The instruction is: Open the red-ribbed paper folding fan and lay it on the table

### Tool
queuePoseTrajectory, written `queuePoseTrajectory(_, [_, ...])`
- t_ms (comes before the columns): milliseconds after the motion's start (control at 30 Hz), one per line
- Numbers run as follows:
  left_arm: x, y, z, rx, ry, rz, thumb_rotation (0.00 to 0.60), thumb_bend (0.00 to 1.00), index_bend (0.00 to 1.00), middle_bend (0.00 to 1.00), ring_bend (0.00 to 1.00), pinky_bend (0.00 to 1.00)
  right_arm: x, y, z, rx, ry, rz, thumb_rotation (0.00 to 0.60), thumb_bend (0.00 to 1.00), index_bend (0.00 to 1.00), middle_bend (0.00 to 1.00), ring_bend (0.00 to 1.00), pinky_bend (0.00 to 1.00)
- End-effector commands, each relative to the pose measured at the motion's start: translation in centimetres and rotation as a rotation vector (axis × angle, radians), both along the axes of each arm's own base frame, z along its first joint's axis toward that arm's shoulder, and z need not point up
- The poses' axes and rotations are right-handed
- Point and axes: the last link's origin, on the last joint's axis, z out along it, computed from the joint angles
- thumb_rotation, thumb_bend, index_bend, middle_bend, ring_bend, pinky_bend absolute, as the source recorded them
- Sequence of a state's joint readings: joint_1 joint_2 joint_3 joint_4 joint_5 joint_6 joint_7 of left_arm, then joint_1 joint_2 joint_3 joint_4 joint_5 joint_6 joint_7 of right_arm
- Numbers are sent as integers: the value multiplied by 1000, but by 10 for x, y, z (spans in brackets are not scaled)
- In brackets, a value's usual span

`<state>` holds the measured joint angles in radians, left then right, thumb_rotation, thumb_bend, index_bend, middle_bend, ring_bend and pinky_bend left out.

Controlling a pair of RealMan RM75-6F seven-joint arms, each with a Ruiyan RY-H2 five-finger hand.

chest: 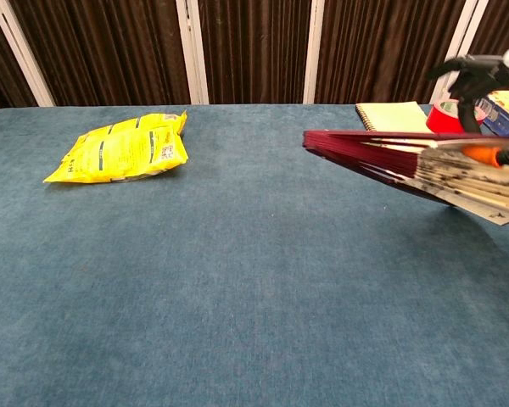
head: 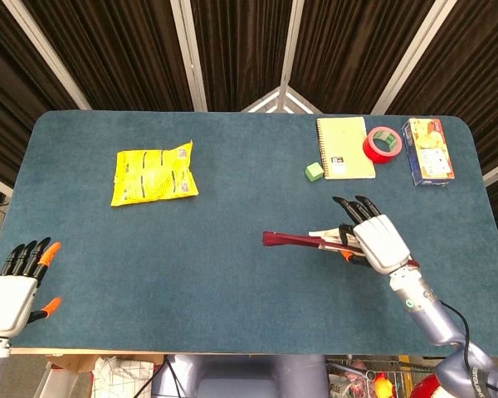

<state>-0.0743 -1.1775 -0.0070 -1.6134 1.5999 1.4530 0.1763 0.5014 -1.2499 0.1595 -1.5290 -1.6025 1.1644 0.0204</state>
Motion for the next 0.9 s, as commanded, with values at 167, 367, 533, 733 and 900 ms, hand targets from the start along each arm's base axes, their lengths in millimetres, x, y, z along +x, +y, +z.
queuePoseTrajectory(167, [-1,9,-9,-66,-25,-21,600,278,76,0,0,0,40,-20,8,11,27,34,600,408,684,134,198,131])
queuePoseTrajectory(367, [-1,18,-16,-77,-54,-33,600,276,76,0,0,0,76,-27,8,22,36,70,600,435,710,155,209,137])
queuePoseTrajectory(533, [1,26,-21,-93,-86,-53,600,274,75,0,0,0,108,-25,6,47,20,114,600,449,710,155,209,137])
queuePoseTrajectory(733, [7,44,-27,-83,-191,-75,600,270,75,0,0,0,141,-16,2,84,2,160,600,449,710,155,209,137])
queuePoseTrajectory(900, [13,61,-34,-102,-282,-86,600,264,74,0,0,20,172,-4,-5,146,-49,196,600,449,710,155,209,137])
